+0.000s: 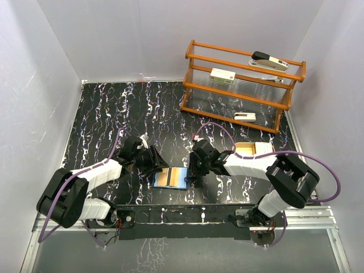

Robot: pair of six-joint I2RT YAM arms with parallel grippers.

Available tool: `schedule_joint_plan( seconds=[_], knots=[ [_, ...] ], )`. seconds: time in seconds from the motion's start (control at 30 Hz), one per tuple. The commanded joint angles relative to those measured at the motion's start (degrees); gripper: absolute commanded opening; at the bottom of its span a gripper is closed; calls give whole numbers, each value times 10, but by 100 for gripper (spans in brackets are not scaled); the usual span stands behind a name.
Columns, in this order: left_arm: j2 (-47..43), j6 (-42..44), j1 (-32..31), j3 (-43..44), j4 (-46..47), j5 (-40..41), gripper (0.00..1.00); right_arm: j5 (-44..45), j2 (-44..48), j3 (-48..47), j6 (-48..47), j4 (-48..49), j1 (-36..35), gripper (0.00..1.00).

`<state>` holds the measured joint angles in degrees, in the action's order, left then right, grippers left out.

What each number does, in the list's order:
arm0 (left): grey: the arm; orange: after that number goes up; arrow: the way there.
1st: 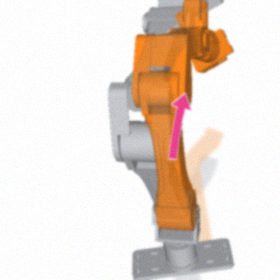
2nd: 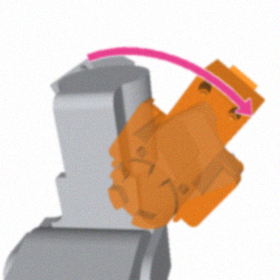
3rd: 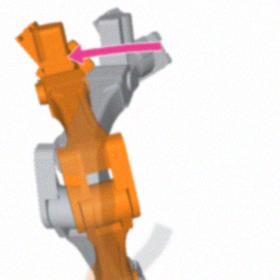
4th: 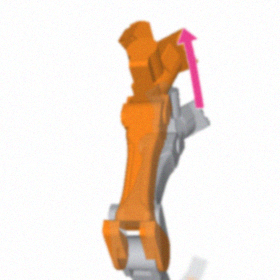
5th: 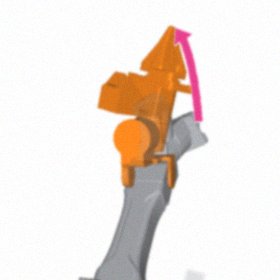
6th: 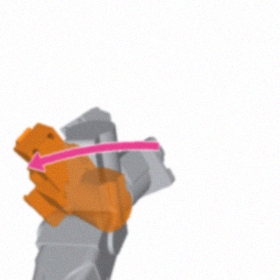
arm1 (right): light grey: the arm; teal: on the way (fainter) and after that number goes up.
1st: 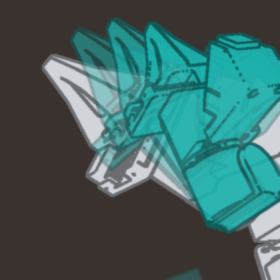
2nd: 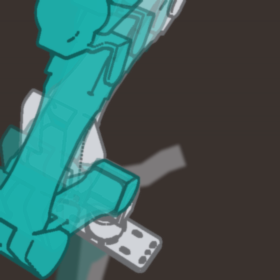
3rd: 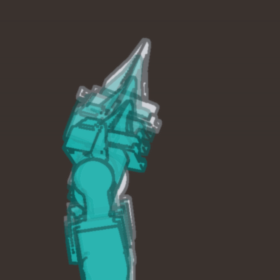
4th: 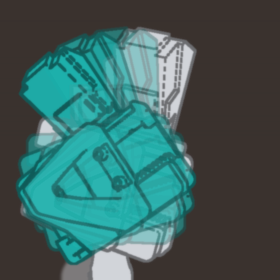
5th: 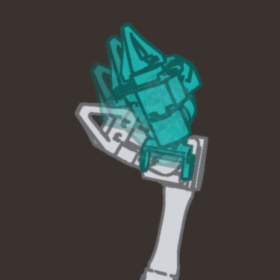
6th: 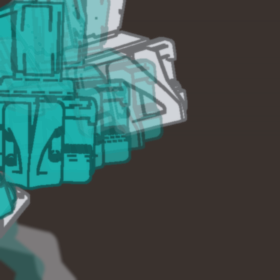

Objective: Put the credit cards into the card holder
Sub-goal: Insert the credit card into the card holder.

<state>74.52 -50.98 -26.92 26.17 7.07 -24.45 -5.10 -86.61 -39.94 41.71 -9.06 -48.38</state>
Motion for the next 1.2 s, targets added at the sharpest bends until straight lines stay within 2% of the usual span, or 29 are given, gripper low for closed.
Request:
schedule_joint_plan(
  seconds=[0.0,0.63,1.17],
  knots=[
    [-12,4,-4,-3,-6,-10,46,-2,14,4,3,18,-4,14],
    [26,-38,-20,-43,82,-35,47,-8,-11,7,4,30,-4,13],
    [57,-88,-59,-43,138,-34,47,-8,-16,13,4,37,-4,13]
  ],
)
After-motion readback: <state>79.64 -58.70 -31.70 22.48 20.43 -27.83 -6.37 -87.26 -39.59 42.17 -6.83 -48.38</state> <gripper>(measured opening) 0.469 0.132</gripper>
